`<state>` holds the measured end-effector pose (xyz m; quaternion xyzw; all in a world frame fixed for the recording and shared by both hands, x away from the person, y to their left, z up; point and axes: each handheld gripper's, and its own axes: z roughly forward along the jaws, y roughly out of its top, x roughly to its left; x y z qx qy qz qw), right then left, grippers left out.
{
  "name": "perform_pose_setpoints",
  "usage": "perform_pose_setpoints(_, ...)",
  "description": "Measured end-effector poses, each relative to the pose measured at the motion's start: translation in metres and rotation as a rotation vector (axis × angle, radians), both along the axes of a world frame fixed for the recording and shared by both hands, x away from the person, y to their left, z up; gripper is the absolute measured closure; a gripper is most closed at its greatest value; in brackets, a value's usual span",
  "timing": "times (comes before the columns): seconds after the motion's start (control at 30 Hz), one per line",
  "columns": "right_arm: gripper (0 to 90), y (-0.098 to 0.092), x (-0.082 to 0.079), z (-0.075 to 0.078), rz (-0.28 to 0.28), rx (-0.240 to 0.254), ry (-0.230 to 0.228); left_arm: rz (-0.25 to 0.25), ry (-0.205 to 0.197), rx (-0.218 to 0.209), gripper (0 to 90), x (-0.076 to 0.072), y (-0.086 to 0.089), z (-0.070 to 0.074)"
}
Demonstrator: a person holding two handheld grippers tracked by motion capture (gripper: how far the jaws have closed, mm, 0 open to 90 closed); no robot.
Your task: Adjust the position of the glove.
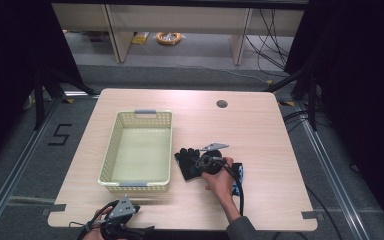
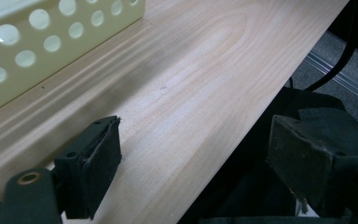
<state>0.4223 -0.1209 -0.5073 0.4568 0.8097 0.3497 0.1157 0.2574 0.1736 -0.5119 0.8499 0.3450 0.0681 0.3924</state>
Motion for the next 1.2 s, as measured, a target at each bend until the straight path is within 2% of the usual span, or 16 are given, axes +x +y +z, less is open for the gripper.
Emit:
perform_pose_setpoints(0.07, 85.0, -0.001, 0.0, 0.001, 0.016, -0.022, -0.032, 0.015, 0.01, -0.02, 16.9, 0.0, -0.001, 0.0)
perform_pose_setpoints(0.13, 85.9, -0.001, 0.001, 0.002, 0.019, -0.009, -0.031, -0.004, -0.001, 0.003, 16.9, 0.0, 0.001, 0.001)
perform_pose_setpoints(0.2, 86.3, -0.004, 0.0, 0.005, 0.026, -0.014, -0.052, 0.016, 0.018, -0.028, 16.9, -0.001, -0.001, 0.0)
perform_pose_setpoints(0.23, 86.4, -0.003, -0.001, 0.005, 0.014, 0.017, -0.063, 0.005, 0.01, -0.009, 16.9, 0.001, 0.0, 0.001)
perform_pose_setpoints(0.27, 86.5, -0.004, -0.002, 0.01, 0.023, 0.015, -0.054, 0.011, 0.013, -0.029, 16.9, 0.0, -0.001, 0.001)
perform_pose_setpoints(0.3, 86.6, -0.007, -0.004, 0.019, 0.042, 0.021, -0.093, 0.014, 0.008, -0.013, 16.9, 0.0, 0.0, 0.0)
perform_pose_setpoints(0.33, 86.6, -0.007, -0.004, 0.019, 0.042, 0.021, -0.093, 0.014, 0.008, -0.013, 16.9, 0.0, 0.0, 0.0)
perform_pose_setpoints(0.37, 86.7, -0.007, -0.008, 0.025, 0.035, 0.053, -0.062, 0.012, 0.01, -0.004, 16.9, 0.0, 0.001, 0.0)
perform_pose_setpoints(0.4, 86.8, -0.011, -0.012, 0.036, 0.058, 0.071, -0.111, 0.003, 0.001, -0.002, 16.9, 0.001, 0.002, 0.002)
perform_pose_setpoints(0.6, 86.8, -0.021, -0.034, 0.06, 0.087, 0.138, -0.15, 0.0, 0.001, -0.002, 16.9, 0.0, 0.003, 0.002)
perform_pose_setpoints(0.63, 86.8, -0.026, -0.044, 0.066, 0.099, 0.141, -0.163, 0.024, 0.013, -0.037, 16.9, 0.0, 0.001, 0.001)
perform_pose_setpoints(0.7, 86.8, -0.031, -0.053, 0.068, 0.114, 0.15, -0.179, 0.025, 0.004, -0.037, 16.9, 0.0, 0.001, 0.001)
perform_pose_setpoints(0.8, 86.8, -0.034, -0.066, 0.068, 0.121, 0.173, -0.142, 0.012, -0.001, -0.006, 16.9, 0.002, 0.004, 0.002)
perform_pose_setpoints(0.87, 86.9, -0.035, -0.076, 0.065, 0.108, 0.184, -0.122, 0.013, -0.004, -0.013, 16.9, 0.002, 0.003, 0.002)
perform_pose_setpoints(1.17, 86.9, -0.039, -0.099, 0.052, 0.183, 0.172, -0.083, 0.02, 0.003, -0.028, 16.8, 0.0, 0.002, 0.001)
perform_pose_setpoints(1.2, 86.8, -0.041, -0.1, 0.052, 0.191, 0.156, -0.091, 0.01, -0.003, 0.0, 16.8, 0.002, 0.004, 0.002)
